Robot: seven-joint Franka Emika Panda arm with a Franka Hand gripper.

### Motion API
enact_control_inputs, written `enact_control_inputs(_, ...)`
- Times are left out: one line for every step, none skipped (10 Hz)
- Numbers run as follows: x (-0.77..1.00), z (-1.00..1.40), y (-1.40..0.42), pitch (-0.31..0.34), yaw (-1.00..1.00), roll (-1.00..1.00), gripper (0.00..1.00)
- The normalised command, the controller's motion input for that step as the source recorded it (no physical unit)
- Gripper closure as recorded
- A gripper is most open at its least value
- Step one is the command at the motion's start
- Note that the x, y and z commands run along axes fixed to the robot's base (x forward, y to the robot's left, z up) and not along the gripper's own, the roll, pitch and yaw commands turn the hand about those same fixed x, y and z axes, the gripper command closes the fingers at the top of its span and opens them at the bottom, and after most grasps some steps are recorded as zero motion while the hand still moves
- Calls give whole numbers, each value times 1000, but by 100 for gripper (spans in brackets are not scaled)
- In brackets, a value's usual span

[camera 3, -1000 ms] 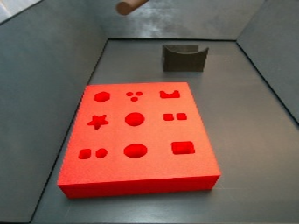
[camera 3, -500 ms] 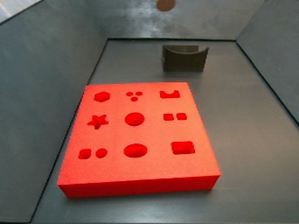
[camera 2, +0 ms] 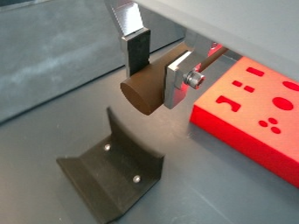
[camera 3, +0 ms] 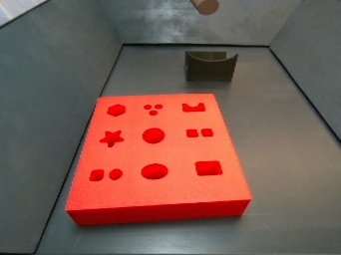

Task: Pick up the oval object. Move up. Place the oval object on the fixture. Regrasp the oval object. Move to above the board. Insert the oval object.
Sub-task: Place the oval object on the fixture.

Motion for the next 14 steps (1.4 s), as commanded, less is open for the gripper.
enact_control_inputs(716,-196,826,295,-19,-1000,100)
enact_control_inputs(633,-94,607,303,-51,-1000,100)
enact_control_inputs(581,-51,445,297,-82,-1000,100)
enact_control_inputs(509,-15,238,291,-131,-977,100)
enact_control_inputs(445,-20,58,227,-148,-759,100)
enact_control_inputs(396,-21,45,176,-151,-572,100)
enact_control_inputs(356,-19,55,149,-149,-460,100)
enact_control_inputs(253,-7,41,103,-136,-252,100)
enact_control_inputs(180,-11,40,86,-126,-201,100)
enact_control_inputs(114,-1000,65,24,-170,-1000,100)
enact_control_inputs(105,-1000,72,5,-166,-1000,100)
enact_control_inputs(114,-1000,76,17,-160,-1000,100)
enact_control_inputs(130,-1000,80,41,-157,-1000,100)
enact_control_inputs(140,-1000,88,48,-160,-1000,100)
